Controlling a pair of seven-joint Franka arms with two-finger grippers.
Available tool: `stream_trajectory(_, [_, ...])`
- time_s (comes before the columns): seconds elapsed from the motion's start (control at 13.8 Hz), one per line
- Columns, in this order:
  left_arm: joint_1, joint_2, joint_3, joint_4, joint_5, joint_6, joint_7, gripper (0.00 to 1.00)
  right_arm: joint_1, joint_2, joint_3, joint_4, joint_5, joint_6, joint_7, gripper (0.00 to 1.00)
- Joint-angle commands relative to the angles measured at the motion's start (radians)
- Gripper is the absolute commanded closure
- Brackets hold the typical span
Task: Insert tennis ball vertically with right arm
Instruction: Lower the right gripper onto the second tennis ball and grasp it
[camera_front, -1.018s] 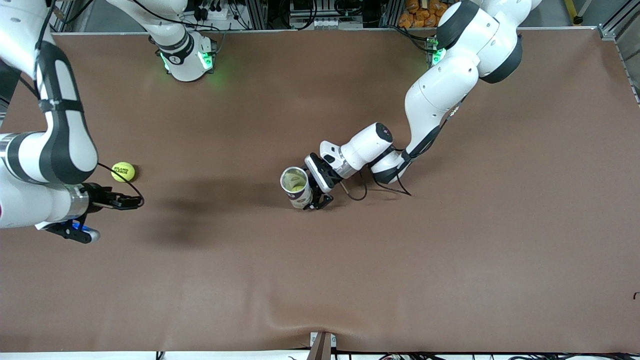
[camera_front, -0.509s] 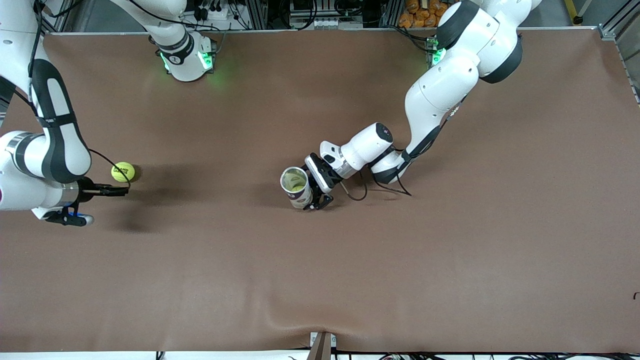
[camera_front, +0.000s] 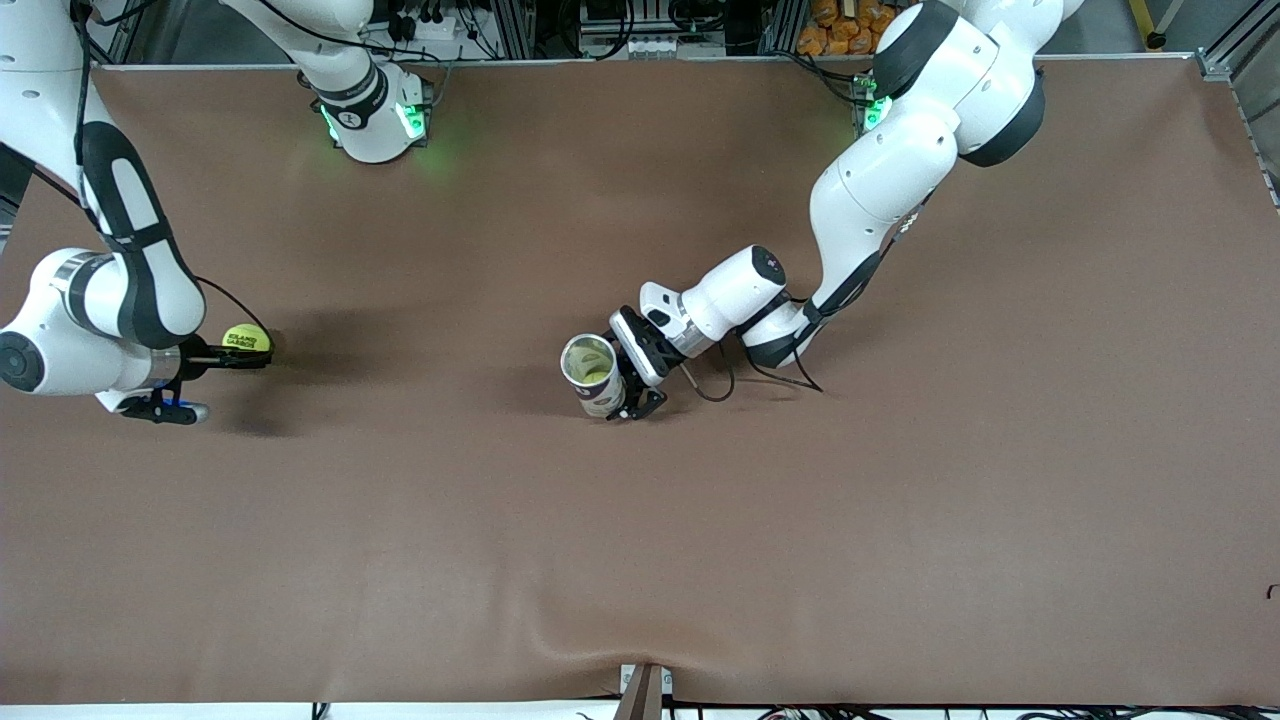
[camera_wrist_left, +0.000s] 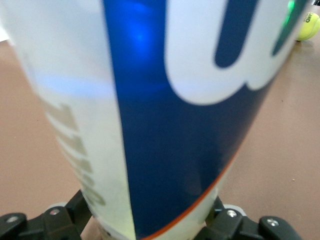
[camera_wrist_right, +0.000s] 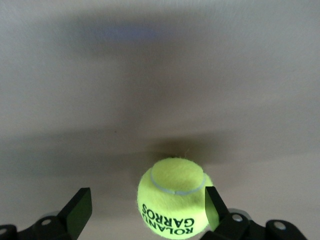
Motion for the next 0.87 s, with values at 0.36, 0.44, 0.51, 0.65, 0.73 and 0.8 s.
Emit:
stream_trajectory(0.36, [0.002,0.003,-0.004,0.007,0.005,0.006,0.003,0.08,-0.028,-0.041,-0.008,-0.085,-0.023,0.027,-0.023,0.00])
stream_trajectory(0.44, [0.002,0.003,-0.004,0.007,0.005,0.006,0.003,0.08,-0.029,-0.039,-0.008,-0.094,-0.023,0.037,-0.024,0.00])
stream_trajectory(0.51, [0.002,0.003,-0.004,0.007,0.004,0.006,0.005,0.08,-0.031,-0.039,-0.010,-0.102,-0.023,0.046,-0.024,0.00])
stream_trajectory(0.65, [0.002,0.003,-0.004,0.007,0.005,0.006,0.005,0.08,-0.032,-0.039,-0.008,-0.116,-0.023,0.058,-0.024,0.39])
stream_trajectory(0.73, [0.002,0.003,-0.004,0.007,0.005,0.006,0.005,0.08,-0.031,-0.042,-0.008,-0.111,-0.022,0.055,-0.023,0.73])
stream_trajectory(0.8, [0.002,0.003,-0.004,0.007,0.004,0.006,0.005,0.08,-0.025,-0.047,-0.008,-0.096,-0.022,0.045,-0.023,0.93])
